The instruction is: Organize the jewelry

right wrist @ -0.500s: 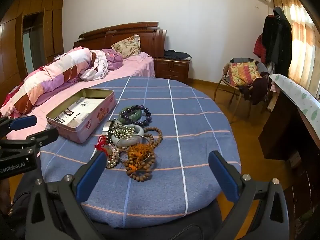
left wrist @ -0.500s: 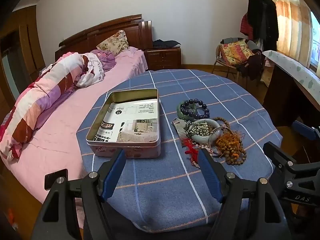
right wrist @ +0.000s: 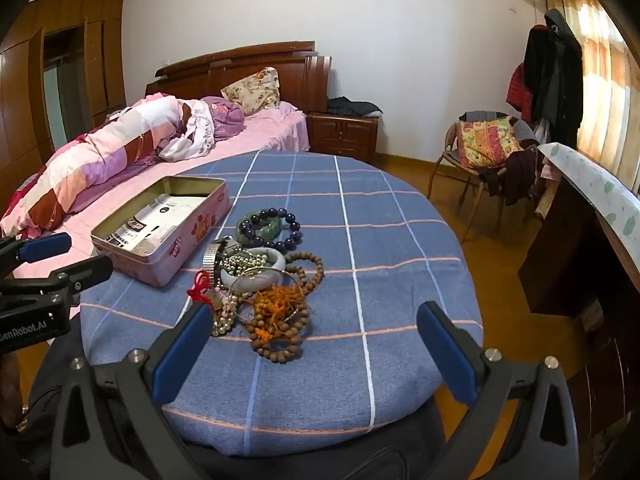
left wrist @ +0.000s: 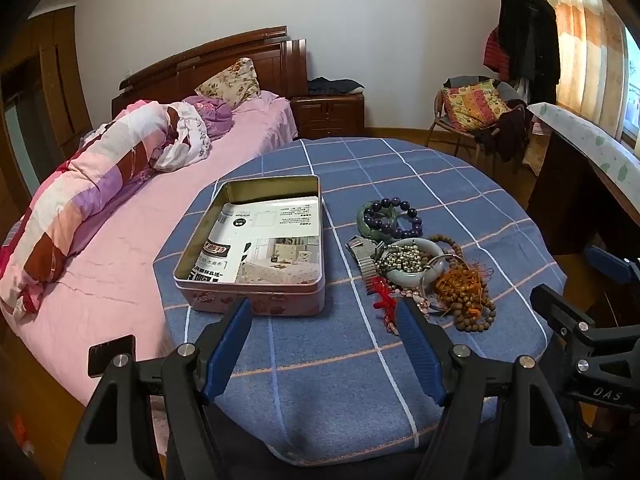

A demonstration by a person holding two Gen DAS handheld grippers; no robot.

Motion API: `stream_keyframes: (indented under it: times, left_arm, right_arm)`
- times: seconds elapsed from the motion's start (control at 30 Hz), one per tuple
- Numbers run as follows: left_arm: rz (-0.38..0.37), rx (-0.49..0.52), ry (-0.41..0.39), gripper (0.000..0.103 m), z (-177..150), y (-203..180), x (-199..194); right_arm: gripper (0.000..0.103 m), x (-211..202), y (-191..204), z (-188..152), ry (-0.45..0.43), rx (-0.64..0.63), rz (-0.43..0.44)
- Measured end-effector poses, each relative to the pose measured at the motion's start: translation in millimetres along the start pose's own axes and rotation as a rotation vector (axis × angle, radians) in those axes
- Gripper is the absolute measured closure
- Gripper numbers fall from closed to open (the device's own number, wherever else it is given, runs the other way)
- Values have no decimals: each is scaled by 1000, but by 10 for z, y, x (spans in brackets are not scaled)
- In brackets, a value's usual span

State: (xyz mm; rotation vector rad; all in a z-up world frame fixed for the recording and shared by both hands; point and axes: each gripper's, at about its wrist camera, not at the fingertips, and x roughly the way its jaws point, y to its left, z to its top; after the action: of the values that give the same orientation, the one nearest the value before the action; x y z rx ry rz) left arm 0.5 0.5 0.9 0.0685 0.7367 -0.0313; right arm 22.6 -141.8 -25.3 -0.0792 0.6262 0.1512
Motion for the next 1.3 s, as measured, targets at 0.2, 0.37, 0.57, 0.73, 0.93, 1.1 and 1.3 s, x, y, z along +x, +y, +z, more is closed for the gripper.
stream_keyframes:
  times: [0.2, 0.37, 0.57, 0.73, 0.93, 1.1, 1.3]
  left_arm:
    - [3, 0, -7, 29, 6, 48, 47]
    - [11, -7, -6, 29, 3, 40, 22]
    - [11, -7, -6, 29, 2, 38, 24]
    - [10, -7, -5, 29, -8, 32, 29]
    - [10, -7, -5, 29, -15, 27, 34]
    - [9, -6, -3, 29, -19, 28, 37]
    - [9, -5, -1, 29, -31, 23, 47]
  right_arm:
    - [0, 7, 31, -24, 1, 1, -2]
    - [0, 7, 35, -22, 5, 4, 1]
    - [0, 22, 28, -40, 7, 3, 1]
    - [0, 21, 35, -38, 8, 3, 2]
    - [0, 66, 51, -91, 13, 1, 2]
    - [0, 67, 49, -80, 15, 3, 3]
    - [0, 69, 52, -86, 16, 3, 2]
